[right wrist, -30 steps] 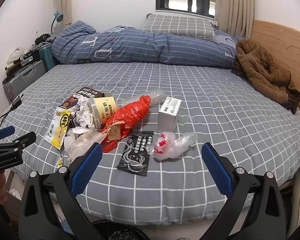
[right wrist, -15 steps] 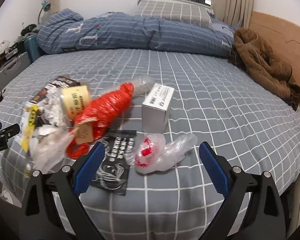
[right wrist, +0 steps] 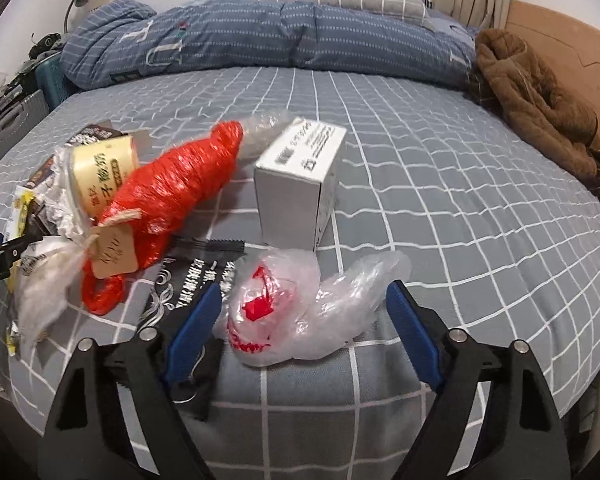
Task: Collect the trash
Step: 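Grasp the yellow-white snack packet with the left tool while the right tool grasps the red-white plastic bag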
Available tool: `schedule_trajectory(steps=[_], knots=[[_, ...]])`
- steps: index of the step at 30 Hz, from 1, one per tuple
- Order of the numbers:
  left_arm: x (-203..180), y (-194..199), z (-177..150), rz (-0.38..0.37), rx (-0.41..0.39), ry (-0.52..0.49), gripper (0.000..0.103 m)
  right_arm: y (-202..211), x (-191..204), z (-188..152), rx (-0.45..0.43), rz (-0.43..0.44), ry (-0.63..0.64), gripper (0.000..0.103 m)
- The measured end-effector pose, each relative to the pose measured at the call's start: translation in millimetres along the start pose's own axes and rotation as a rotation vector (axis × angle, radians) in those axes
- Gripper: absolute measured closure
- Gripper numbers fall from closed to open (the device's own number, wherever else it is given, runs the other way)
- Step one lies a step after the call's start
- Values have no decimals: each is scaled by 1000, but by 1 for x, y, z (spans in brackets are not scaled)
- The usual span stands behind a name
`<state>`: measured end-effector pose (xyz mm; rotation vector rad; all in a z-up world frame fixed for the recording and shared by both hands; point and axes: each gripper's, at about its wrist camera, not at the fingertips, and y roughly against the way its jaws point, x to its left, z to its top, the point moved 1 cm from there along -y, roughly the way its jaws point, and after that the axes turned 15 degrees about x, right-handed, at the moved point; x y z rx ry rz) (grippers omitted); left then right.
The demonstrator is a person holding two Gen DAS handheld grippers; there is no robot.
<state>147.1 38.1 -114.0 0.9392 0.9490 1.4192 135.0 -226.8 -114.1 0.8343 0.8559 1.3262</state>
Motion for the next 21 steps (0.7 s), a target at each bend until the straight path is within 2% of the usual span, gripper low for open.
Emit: schedule_trajectory(steps=[3,9,12,16,21], knots=[[3,-6,1,-2,9,2,10,-7,0,1,9,2,0,29],[4,-9,1,-8,18,0,25,-16,-4,3,25,14,-16,43],[6,-11,-1,-6,21,2,35,-18,-5,3,31,27,-15,47],[10,-12,-1,-7,16,13,54,-20,-5,4,33,30,-4,53],[15,-16,-2,-2,19,14,68,-21,-5,4,41,50,-9,58]])
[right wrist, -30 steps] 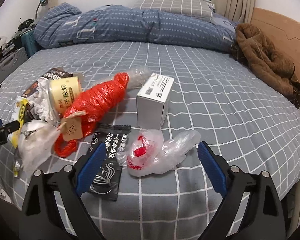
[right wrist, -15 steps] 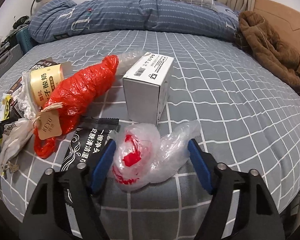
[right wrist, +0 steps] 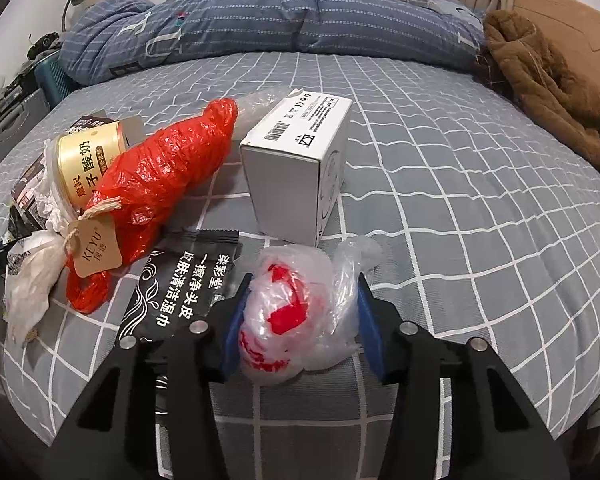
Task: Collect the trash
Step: 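Grasp the yellow-white snack packet with the left tool while the right tool grasps the red-white plastic bag, then carry the snack packet and plastic bag with both tools over the black bin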
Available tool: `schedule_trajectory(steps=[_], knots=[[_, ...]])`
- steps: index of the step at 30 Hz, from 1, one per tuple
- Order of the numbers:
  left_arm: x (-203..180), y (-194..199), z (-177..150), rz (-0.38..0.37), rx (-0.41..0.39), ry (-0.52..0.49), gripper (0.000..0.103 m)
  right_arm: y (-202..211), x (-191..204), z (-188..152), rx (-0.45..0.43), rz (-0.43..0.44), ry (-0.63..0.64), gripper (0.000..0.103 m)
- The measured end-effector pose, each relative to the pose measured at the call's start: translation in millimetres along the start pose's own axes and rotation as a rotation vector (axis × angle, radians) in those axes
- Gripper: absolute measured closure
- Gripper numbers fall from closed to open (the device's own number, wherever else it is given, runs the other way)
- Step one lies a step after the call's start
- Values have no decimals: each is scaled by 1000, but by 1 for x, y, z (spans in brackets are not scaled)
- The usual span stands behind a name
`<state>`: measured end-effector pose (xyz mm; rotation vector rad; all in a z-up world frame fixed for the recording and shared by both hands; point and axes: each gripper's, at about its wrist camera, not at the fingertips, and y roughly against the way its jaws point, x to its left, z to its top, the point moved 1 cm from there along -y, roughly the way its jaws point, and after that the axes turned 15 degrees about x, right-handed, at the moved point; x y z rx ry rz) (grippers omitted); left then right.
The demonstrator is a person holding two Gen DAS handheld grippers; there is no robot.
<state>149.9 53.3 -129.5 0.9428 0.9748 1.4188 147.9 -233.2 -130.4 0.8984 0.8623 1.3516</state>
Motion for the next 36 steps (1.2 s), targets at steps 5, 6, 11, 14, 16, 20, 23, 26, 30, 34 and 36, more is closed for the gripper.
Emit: schedule_trajectory(steps=[5,6,11,14,16,20,23,26,30,34,36], knots=[[3,1,0,-13,-3,12,78,1,-1,0,-4,-3,-1,58],[3,2,0,-14,-4,14,78,1,-1,0,-6,-1,-5,58],[3,10,0,-18,-15,20,79,8,-4,0,-23,10,-20,58],[2,15,-2,-15,-23,20,79,16,-4,0,-39,3,-20,58],[1,20,-2,-14,-28,19,79,20,-3,-1,-46,2,-17,58],[3,31,-4,-12,-38,20,79,30,1,-2,-56,-2,-6,58],[2,39,-5,-12,-44,19,79,39,3,-3,-66,-1,1,58],[0,48,-5,-15,-54,15,79,46,4,-2,-71,-1,7,58],[-2,60,-7,-18,-66,8,79,59,6,-3,-81,-3,14,58],[-4,72,-8,-21,-79,4,79,75,7,-3,-96,0,20,57],[-6,78,-10,-20,-87,1,79,83,9,-4,-105,-1,23,57]])
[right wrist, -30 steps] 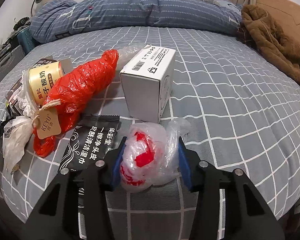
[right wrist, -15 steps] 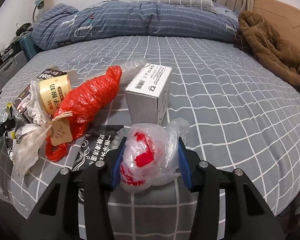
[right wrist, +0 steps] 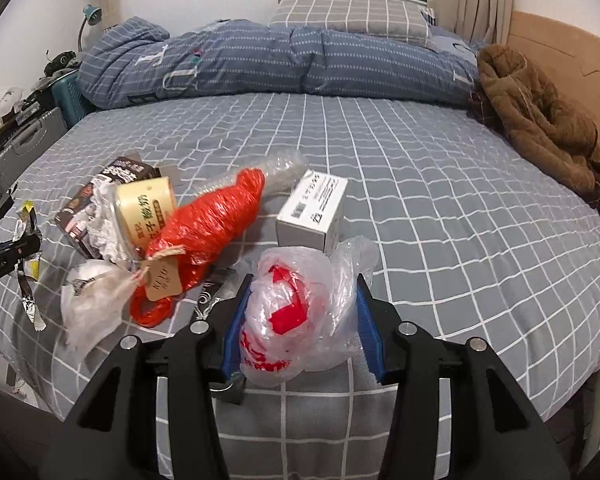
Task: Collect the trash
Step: 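Carry the snack packet and plastic bag with both tools over the black bin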
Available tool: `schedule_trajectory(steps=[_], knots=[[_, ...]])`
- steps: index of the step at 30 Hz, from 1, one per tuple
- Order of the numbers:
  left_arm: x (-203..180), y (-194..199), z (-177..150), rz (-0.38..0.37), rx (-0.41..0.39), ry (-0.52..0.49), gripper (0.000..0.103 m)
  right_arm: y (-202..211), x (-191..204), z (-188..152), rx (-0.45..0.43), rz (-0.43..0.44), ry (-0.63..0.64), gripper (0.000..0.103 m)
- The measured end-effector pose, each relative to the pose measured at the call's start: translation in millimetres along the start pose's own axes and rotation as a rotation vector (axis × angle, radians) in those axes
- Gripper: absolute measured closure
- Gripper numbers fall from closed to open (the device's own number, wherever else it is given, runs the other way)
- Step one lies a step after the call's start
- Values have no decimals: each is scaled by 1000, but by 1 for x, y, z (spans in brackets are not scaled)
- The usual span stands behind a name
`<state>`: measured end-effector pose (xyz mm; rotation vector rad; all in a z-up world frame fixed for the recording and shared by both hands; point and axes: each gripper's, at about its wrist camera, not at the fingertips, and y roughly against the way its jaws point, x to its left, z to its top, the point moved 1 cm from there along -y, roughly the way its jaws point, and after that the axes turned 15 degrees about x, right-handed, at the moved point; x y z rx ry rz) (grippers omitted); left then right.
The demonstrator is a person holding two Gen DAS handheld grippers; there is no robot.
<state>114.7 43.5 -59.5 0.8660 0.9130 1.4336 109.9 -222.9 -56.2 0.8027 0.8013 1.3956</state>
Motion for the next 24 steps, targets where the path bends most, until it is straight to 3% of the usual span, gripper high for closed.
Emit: schedule_trajectory(steps=[13,24], knots=[[-14,56,-20,-20,-64,-33,79,54,11,-9,-60,13,20,57],[-25,88,-59,-33,-91,-43,79,89,27,-41,-93,38,42,57]])
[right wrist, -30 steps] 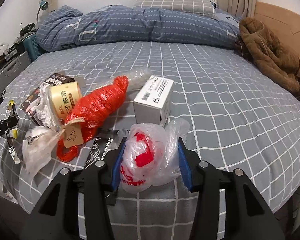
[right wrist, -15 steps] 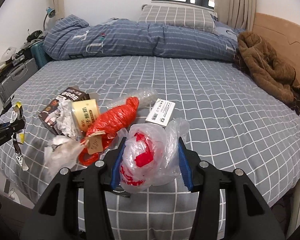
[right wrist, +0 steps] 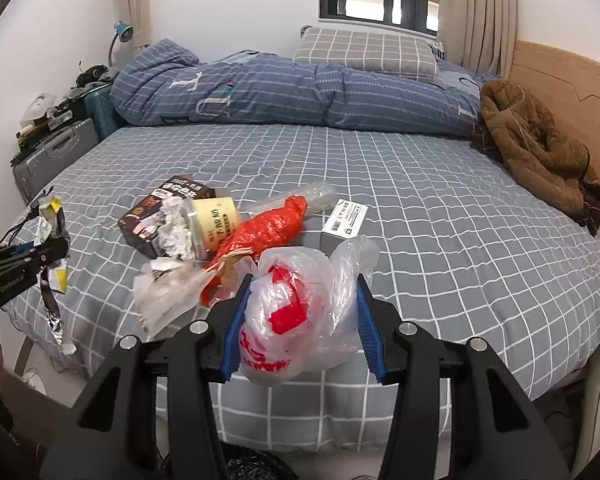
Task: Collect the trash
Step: 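Carry the snack packet and plastic bag with both tools over the black bin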
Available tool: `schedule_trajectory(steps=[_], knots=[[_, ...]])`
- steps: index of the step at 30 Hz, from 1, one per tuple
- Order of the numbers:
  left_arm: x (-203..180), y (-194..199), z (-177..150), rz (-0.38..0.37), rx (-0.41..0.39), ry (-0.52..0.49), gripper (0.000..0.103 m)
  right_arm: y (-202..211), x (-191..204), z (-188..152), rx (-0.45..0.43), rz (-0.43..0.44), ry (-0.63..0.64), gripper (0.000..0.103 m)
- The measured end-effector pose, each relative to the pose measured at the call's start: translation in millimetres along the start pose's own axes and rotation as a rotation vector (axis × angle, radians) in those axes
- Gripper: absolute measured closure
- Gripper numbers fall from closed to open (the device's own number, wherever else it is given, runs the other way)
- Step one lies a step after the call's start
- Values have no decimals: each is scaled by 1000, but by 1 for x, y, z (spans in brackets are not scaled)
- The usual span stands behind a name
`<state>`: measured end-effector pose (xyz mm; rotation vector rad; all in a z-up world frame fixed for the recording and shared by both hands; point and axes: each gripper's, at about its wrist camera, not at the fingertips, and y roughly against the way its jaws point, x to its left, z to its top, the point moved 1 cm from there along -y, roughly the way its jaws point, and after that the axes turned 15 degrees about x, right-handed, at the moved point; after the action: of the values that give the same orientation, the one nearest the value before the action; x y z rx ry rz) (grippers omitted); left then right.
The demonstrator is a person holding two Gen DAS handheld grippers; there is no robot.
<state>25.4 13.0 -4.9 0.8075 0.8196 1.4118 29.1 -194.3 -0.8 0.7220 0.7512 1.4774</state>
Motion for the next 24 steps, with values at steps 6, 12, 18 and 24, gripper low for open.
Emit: schedule_trajectory(steps=[6,12,18,24], knots=[[-4,8,-26,-17,18,2,79,13,7,-16,-1,20,-9,57],[-11,19,-50,-29,18,-1,79,22,18,-35,14,33,-3,57],[-12,20,-77,-48,54,8,79,28,30,-55,31,45,5,57],[-8,19,-102,-49,86,25,79,31,37,-74,60,59,1,57]])
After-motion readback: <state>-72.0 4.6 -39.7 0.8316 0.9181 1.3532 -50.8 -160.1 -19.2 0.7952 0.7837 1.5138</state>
